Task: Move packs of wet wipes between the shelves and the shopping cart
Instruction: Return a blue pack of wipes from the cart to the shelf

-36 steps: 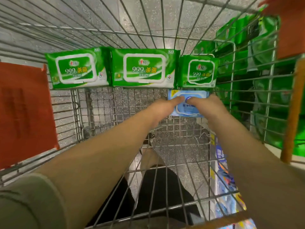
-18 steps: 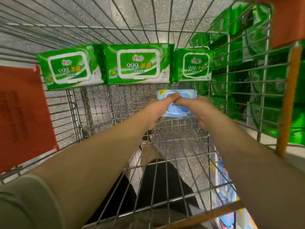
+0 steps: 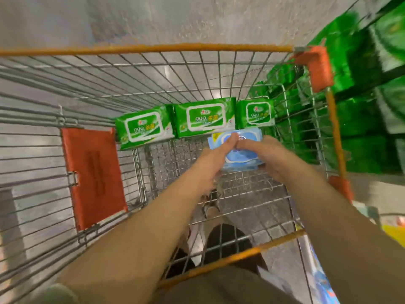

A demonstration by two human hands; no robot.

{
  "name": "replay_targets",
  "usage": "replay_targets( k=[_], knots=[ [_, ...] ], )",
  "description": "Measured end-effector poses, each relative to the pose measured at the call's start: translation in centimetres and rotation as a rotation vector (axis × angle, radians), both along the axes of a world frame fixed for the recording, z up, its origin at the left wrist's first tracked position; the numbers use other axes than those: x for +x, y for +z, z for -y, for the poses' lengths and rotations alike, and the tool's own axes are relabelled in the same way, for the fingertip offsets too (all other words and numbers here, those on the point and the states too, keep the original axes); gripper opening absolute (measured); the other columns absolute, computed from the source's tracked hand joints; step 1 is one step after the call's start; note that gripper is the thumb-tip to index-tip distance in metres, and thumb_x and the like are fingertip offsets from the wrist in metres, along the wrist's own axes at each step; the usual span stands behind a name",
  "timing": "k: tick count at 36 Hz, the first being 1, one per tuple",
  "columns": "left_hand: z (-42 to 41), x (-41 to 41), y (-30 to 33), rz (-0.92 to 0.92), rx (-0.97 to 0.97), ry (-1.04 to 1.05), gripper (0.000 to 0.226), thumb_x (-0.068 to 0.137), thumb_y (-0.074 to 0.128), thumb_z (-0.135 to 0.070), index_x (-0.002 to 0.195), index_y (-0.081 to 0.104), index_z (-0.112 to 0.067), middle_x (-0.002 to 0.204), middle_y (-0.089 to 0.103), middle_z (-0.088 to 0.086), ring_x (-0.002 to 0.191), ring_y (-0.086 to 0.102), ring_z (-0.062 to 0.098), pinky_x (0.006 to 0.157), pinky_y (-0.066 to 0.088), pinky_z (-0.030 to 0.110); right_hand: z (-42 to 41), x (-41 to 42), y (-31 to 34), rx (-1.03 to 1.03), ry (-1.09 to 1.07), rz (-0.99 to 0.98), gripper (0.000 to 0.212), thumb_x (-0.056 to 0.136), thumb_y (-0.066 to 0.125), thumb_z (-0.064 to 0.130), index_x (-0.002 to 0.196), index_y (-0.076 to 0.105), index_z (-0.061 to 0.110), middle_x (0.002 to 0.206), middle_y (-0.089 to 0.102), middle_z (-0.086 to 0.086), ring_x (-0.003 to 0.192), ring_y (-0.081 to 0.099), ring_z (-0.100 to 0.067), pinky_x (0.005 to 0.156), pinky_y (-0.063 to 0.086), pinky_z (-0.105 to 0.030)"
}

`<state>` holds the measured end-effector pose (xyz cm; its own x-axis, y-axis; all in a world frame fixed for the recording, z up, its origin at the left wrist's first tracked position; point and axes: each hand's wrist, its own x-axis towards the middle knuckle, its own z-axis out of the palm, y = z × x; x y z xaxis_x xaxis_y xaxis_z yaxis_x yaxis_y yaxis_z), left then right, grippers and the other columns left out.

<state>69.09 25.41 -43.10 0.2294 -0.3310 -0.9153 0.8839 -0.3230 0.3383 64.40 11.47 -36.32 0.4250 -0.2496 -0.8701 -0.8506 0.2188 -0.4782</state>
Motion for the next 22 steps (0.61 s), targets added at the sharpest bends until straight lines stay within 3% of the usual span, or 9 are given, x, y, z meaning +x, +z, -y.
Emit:
replay_targets(
  k=[2, 3, 5, 8, 11, 12, 16, 19, 22],
  knots=[
    [-0.7, 0.4, 2.7, 0.07, 0.0, -0.003, 0.131, 0.029, 0.078, -0.095, 0.141, 0.059, -0.029, 0.141, 0.063, 0.003, 0.127, 0.062, 0.027, 0.11, 0.046, 0.054, -0.8, -0.2, 1.7, 0.005, -0.038, 0.045, 0.085, 0.048, 0.083, 0.06, 0.116, 0.069, 0.011, 0.106, 0.076, -0.007, 0.089, 0.074, -0.018, 0.07, 0.056, -0.034],
    [-1.0, 0.6, 4.0, 0.111, -0.007, -0.001, 0.133, 0.028, 0.078, -0.095, 0.142, 0.057, -0.029, 0.141, 0.063, 0.003, 0.125, 0.063, 0.026, 0.11, 0.047, 0.052, -1.1, -0.4, 2.5, 0.005, -0.074, 0.066, 0.093, 0.044, 0.082, 0.063, 0.12, 0.067, 0.012, 0.11, 0.075, -0.006, 0.094, 0.073, -0.02, 0.069, 0.053, -0.033],
    [-1.5, 0.9, 7.3, 0.194, -0.04, -0.006, 0.128, 0.034, 0.081, -0.091, 0.141, 0.058, -0.025, 0.135, 0.068, 0.002, 0.118, 0.068, 0.023, 0.106, 0.051, 0.049, -1.9, -0.7, 4.5, -0.003, -0.148, 0.141, 0.085, 0.053, 0.082, 0.059, 0.122, 0.066, 0.013, 0.112, 0.075, -0.007, 0.095, 0.073, -0.022, 0.066, 0.051, -0.03],
    [-2.1, 1.2, 11.8, 0.345, -0.154, -0.024, 0.077, 0.061, 0.083, -0.07, 0.12, 0.072, -0.023, 0.115, 0.078, 0.002, 0.106, 0.074, 0.022, 0.102, 0.055, 0.049, -2.9, -1.5, 7.6, -0.053, -0.243, 0.247, 0.066, 0.07, 0.08, 0.05, 0.123, 0.066, 0.013, 0.115, 0.074, -0.011, 0.101, 0.073, -0.028, 0.076, 0.055, -0.037],
    [-2.2, 1.3, 15.4, 0.437, -0.183, -0.079, 0.108, 0.05, 0.086, -0.08, 0.138, 0.06, -0.023, 0.121, 0.075, 0.0, 0.107, 0.074, 0.022, 0.1, 0.056, 0.05, -3.9, -2.6, 11.2, -0.093, -0.323, 0.358, 0.066, 0.068, 0.079, 0.05, 0.123, 0.066, 0.017, 0.113, 0.074, -0.012, 0.1, 0.073, -0.031, 0.087, 0.058, -0.056],
    [-2.2, 1.1, 16.7, 0.459, -0.21, -0.09, 0.109, 0.054, 0.086, -0.078, 0.142, 0.057, -0.022, 0.122, 0.075, 0.0, 0.106, 0.074, 0.022, 0.098, 0.057, 0.048, -4.1, -3.1, 12.4, -0.107, -0.349, 0.383, 0.061, 0.071, 0.078, 0.048, 0.122, 0.066, 0.018, 0.111, 0.075, -0.011, 0.099, 0.074, -0.031, 0.087, 0.057, -0.059],
    [-2.2, -0.4, 21.9, 0.565, -0.341, -0.169, 0.056, 0.08, 0.081, -0.053, 0.124, 0.07, -0.021, 0.116, 0.077, 0.001, 0.105, 0.075, 0.022, 0.096, 0.058, 0.044, -4.9, -5.5, 17.2, -0.184, -0.483, 0.472, 0.026, 0.087, 0.072, 0.023, 0.112, 0.066, 0.016, 0.092, 0.077, -0.003, 0.08, 0.076, -0.019, 0.066, 0.062, -0.036],
    [-1.9, -2.3, 25.3, 0.578, -0.42, -0.208, 0.046, 0.086, 0.077, -0.045, 0.124, 0.068, -0.021, 0.114, 0.078, 0.002, 0.103, 0.076, 0.021, 0.092, 0.06, 0.045, -5.4, -7.8, 20.9, -0.247, -0.527, 0.512, 0.048, 0.074, 0.077, 0.031, 0.117, 0.064, 0.014, 0.1, 0.076, -0.009, 0.086, 0.076, -0.023, 0.083, 0.061, -0.048],
    [-1.3, -4.4, 28.6, 0.562, -0.506, -0.252, 0.037, 0.092, 0.072, -0.038, 0.124, 0.066, -0.022, 0.115, 0.077, 0.003, 0.101, 0.076, 0.02, 0.084, 0.062, 0.039, -5.6, -10.4, 23.9, -0.273, -0.585, 0.535, 0.065, 0.059, 0.073, 0.042, 0.118, 0.06, 0.018, 0.104, 0.075, -0.01, 0.092, 0.075, -0.029, 0.089, 0.057, -0.057]
  ],
)
